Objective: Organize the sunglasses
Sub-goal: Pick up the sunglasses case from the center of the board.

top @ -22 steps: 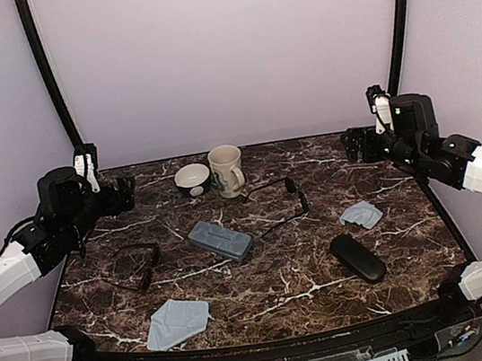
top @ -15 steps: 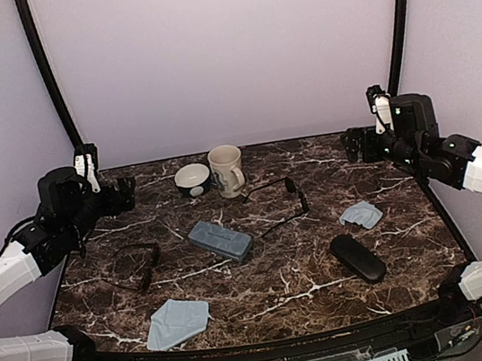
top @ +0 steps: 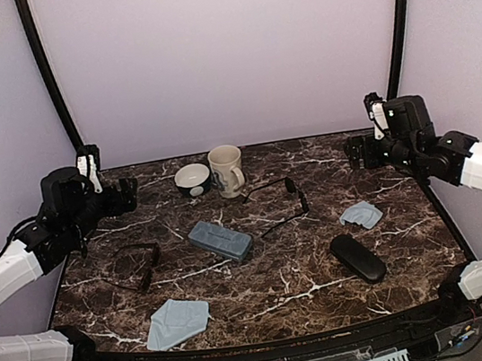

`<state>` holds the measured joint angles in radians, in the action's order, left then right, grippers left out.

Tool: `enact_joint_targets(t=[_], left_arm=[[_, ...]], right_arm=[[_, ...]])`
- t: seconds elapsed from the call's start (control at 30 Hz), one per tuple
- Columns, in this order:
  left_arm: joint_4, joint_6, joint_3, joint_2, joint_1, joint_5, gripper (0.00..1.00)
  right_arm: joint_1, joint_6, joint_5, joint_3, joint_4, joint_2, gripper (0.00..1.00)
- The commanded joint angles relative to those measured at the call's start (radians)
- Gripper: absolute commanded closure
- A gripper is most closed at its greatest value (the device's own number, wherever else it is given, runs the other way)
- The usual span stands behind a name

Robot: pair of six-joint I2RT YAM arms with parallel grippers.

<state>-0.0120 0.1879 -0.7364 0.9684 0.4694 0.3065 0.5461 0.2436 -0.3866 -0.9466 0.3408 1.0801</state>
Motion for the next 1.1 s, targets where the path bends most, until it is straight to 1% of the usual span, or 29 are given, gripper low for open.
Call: enact_joint_targets(t=[0.0, 0.2, 0.4, 0.5, 0.6, 0.8, 1.07], left_arm=[[-0.010, 0.016, 0.003, 0.010, 0.003, -0.001, 0.01], [-0.011, 0.029, -0.009, 0.042, 0.003, -0.016, 0.01], [-0.016, 0.059, -0.009, 0.045, 0.004, -0.029, 0.01], [-0.020, 0.068, -0.005, 0.044, 0.004, -0.036, 0.01], [-0.024, 0.073, 0.000, 0.047, 0.004, -0.041, 0.01], [-0.039, 0.078, -0.001, 0.064, 0.004, -0.049, 0.01], [-0.055, 0.085, -0.006, 0.085, 0.004, -0.067, 0.01]], right_arm=[[0.008, 0.009, -0.007, -0.046, 0.116, 0.062, 0.00], [0.009, 0.053, 0.115, -0.045, 0.238, 0.197, 0.00], [0.025, 0.126, 0.255, 0.041, 0.230, 0.236, 0.00], [0.048, 0.177, 0.288, 0.092, 0.232, 0.239, 0.00], [0.082, 0.216, 0.297, 0.119, 0.252, 0.249, 0.00], [0.151, 0.278, 0.263, 0.147, 0.303, 0.265, 0.00], [0.211, 0.278, 0.234, 0.164, 0.360, 0.334, 0.00]])
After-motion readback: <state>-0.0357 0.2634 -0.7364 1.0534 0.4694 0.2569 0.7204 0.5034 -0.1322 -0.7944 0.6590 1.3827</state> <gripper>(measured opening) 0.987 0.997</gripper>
